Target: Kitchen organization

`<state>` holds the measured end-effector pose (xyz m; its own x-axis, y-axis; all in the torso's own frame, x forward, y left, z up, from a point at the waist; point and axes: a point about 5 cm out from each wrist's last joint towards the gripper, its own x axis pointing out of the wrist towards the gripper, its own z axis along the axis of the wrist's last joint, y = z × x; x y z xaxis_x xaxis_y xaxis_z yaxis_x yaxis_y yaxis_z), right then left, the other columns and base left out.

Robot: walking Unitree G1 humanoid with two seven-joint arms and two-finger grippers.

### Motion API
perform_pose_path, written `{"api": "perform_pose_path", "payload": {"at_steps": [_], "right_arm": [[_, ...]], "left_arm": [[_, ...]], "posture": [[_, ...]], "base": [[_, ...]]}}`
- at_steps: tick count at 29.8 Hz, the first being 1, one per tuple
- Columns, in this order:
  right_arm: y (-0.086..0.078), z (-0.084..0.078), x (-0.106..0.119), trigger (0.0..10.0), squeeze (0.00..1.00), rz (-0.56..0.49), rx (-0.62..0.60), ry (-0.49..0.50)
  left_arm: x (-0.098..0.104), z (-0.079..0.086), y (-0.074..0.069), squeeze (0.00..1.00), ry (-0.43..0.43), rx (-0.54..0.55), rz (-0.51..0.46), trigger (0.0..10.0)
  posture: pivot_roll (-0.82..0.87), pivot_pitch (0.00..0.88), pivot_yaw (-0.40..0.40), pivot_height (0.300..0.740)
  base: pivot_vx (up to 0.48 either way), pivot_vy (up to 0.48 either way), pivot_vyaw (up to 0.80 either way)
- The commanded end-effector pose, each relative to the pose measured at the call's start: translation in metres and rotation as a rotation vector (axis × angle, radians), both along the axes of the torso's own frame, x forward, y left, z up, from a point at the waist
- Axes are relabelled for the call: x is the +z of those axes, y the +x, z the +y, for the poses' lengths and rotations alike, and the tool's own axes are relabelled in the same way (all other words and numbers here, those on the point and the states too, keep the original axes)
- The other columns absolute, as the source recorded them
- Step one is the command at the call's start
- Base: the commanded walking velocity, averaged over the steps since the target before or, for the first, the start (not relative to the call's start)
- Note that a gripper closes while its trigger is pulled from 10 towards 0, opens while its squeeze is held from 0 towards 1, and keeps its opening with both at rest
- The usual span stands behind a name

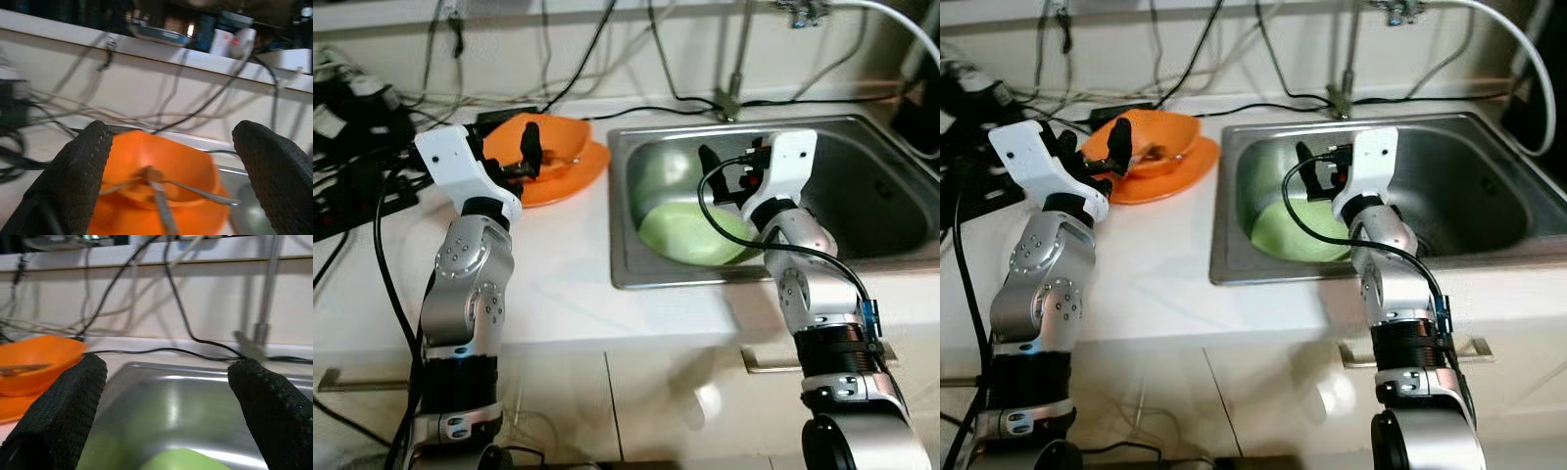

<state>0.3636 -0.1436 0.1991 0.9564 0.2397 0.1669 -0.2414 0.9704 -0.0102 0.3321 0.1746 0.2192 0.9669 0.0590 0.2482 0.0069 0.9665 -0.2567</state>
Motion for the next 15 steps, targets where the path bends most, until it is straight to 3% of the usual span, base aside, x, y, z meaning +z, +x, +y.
{"api": "perform_pose_path", "payload": {"at_steps": [1,11,15], "right_arm": [[-0.0004,0.0001,0.0035,10.0,0.0,-0.009,0.008,0.002],[-0.0016,0.0023,0.0021,10.0,0.0,-0.005,0.016,-0.003],[-0.0009,-0.001,0.0011,10.0,0.0,0.012,-0.001,0.047]], "left_arm": [[0.0038,0.0019,0.0004,0.0,0.016,0.017,-0.011,10.0],[0.0022,0.0055,-0.0015,0.0,0.038,0.051,0.003,10.0],[0.0012,0.0061,-0.0011,0.0,0.033,0.046,0.01,10.0]], "posture": [[-0.09,0.0,0.096,0.74],[-0.08,0.0,0.095,0.74],[-0.08,0.0,0.093,0.74]], "base": [[0.0,0.0,0.79],[0.0,0.0,0.78],[0.0,0.0,0.14]]}}
